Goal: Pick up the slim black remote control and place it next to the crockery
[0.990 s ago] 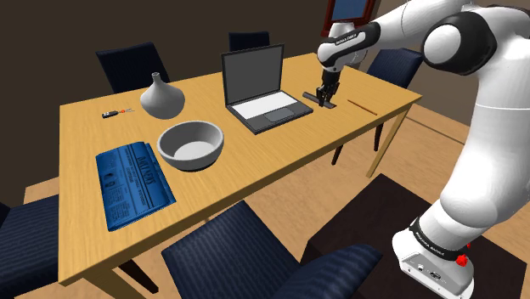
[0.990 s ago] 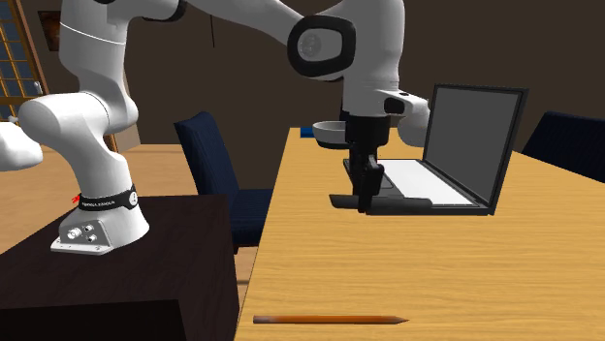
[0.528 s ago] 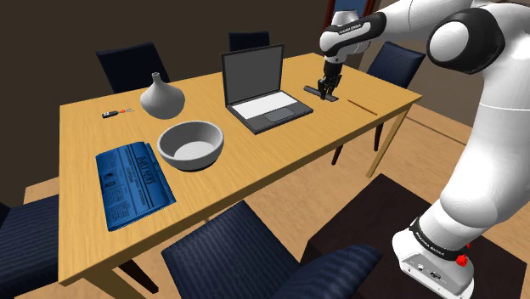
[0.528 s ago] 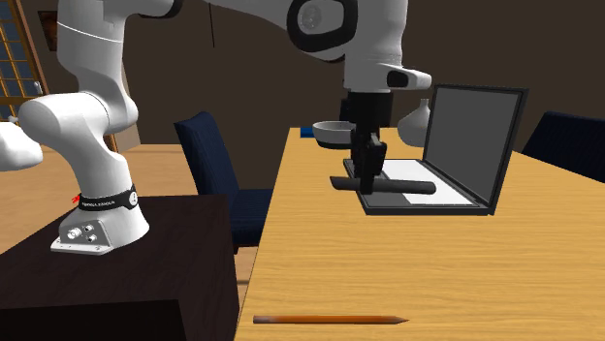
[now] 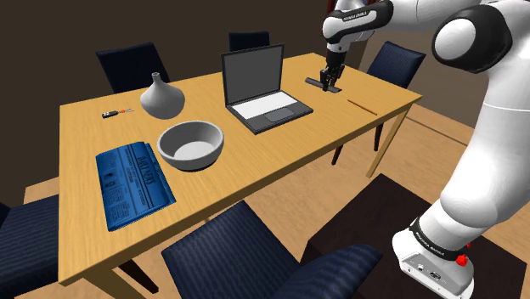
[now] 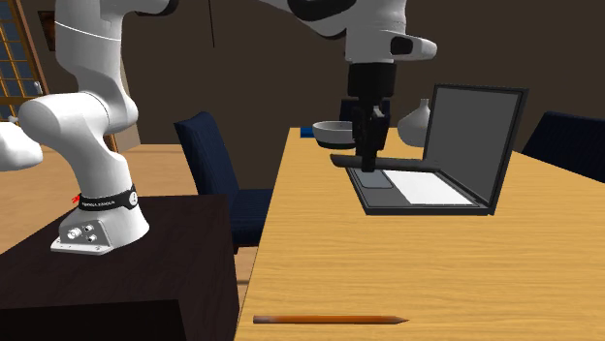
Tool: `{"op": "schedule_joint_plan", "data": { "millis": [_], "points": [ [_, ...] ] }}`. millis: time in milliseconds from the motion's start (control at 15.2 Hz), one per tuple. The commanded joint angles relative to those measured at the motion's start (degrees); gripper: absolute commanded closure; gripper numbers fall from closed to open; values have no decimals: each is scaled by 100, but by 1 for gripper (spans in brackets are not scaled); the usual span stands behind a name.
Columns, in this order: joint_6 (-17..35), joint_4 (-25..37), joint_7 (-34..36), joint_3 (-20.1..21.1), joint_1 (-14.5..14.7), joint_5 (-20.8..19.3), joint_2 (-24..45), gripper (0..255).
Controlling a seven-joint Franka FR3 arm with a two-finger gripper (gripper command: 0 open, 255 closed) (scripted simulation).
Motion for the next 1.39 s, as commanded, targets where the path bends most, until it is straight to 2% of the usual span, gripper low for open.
{"op": "schedule_joint_plan", "data": {
  "millis": [0,264,792,1320],
  "points": [
    [-138,107,8,0,5,-6,-30,255],
    [-392,321,9,-4,3,-14,-70,255],
    [-80,-846,993,312,649,-215,-920,255],
    [49,-1506,2034,741,1232,-314,-1430,255]
  ]
}}
